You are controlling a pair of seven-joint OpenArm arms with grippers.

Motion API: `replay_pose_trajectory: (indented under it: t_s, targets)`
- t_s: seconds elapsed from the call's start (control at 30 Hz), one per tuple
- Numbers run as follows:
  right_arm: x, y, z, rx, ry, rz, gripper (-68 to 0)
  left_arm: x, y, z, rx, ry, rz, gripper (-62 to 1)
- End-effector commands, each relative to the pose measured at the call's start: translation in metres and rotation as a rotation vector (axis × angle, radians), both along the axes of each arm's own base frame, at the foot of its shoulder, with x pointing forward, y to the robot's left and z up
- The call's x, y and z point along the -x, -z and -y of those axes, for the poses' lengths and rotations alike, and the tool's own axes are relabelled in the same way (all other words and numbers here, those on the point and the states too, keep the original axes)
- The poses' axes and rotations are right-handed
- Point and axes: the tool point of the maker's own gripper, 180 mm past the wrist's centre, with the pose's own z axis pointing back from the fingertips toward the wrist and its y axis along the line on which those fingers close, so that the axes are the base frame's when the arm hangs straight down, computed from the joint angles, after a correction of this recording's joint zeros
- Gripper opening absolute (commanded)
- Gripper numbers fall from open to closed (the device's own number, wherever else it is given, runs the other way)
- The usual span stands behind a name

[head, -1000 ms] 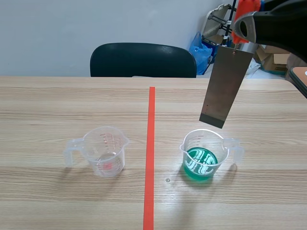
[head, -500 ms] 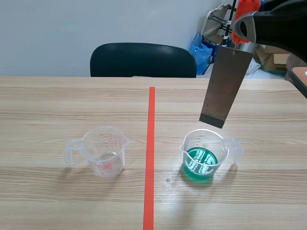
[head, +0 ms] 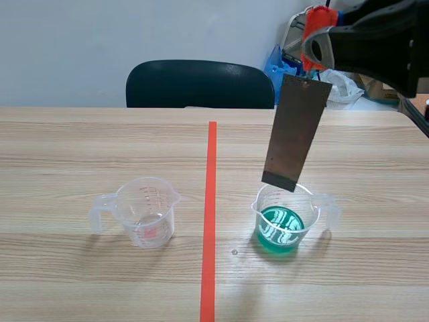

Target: Do the redox reaction experiment

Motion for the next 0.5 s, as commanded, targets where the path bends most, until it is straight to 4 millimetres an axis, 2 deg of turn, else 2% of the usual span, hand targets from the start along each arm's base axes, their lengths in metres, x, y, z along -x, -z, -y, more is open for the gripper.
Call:
replay_pose_trajectory:
  t_s: [0.0,0.47]
  targets:
    - [0.001,-0.012,-0.006,-0.005,-0.032,0.041,-66.9,0.0,-0.004,0.002,0.021,-0.003,0.015,1.4]
    - [-0.007,-0.013,-0.045,-0.043,-0.148,0.032,-66.9,0.0,-0.004,0.002,0.021,-0.003,0.015,1.4]
